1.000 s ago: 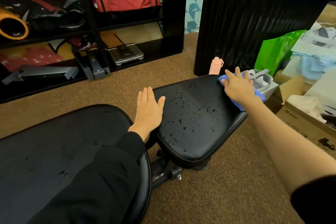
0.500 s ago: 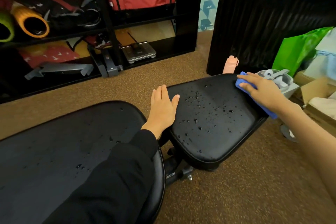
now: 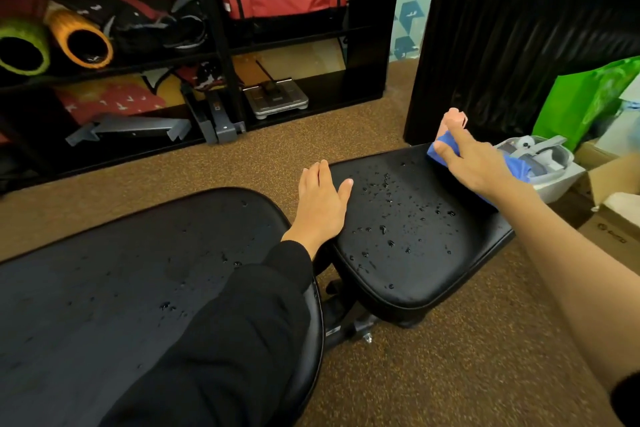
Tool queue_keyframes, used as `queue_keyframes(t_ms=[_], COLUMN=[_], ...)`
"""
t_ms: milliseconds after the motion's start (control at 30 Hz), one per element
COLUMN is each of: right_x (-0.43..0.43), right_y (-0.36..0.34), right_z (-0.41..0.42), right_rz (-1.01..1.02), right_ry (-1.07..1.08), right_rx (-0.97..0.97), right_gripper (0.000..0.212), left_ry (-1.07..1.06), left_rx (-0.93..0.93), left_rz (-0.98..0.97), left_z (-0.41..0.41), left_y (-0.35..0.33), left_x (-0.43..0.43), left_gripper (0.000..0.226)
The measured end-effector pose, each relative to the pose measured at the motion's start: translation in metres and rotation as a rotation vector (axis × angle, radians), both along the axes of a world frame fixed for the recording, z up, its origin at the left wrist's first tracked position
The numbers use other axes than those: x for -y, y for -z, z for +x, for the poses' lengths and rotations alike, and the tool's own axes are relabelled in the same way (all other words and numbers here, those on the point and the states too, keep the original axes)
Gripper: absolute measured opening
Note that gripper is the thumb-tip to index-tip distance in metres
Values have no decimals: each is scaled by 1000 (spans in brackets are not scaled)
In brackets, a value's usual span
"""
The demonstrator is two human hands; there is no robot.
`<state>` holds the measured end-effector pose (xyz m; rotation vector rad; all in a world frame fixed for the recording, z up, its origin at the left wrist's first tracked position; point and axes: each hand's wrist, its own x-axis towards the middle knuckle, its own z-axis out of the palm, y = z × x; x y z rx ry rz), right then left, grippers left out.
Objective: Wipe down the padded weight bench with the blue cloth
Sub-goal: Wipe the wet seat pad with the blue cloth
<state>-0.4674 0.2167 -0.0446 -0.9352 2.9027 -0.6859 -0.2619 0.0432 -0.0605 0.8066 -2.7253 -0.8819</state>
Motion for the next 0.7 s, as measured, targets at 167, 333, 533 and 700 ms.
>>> queue_keyframes(t_ms=[167, 333, 533, 700], right_x=[-36, -38, 3, 31], right_y=[-10, -7, -5, -15], right_z=[27, 7, -15, 12], right_rz=[-49, -70, -7, -17], right_ry=[-172, -107, 14, -97], right_rx=[-1, -33, -22, -7], right_gripper=[49, 50, 45, 44], left_ry=[2, 1, 4, 1], left_rx=[-24, -23, -23, -35], left_rz=[54, 50, 46, 33], left_z=[1, 0, 0, -1], left_y=[0, 2, 2, 4], left_x=[1, 2, 2, 3], left_gripper=[65, 66, 66, 66])
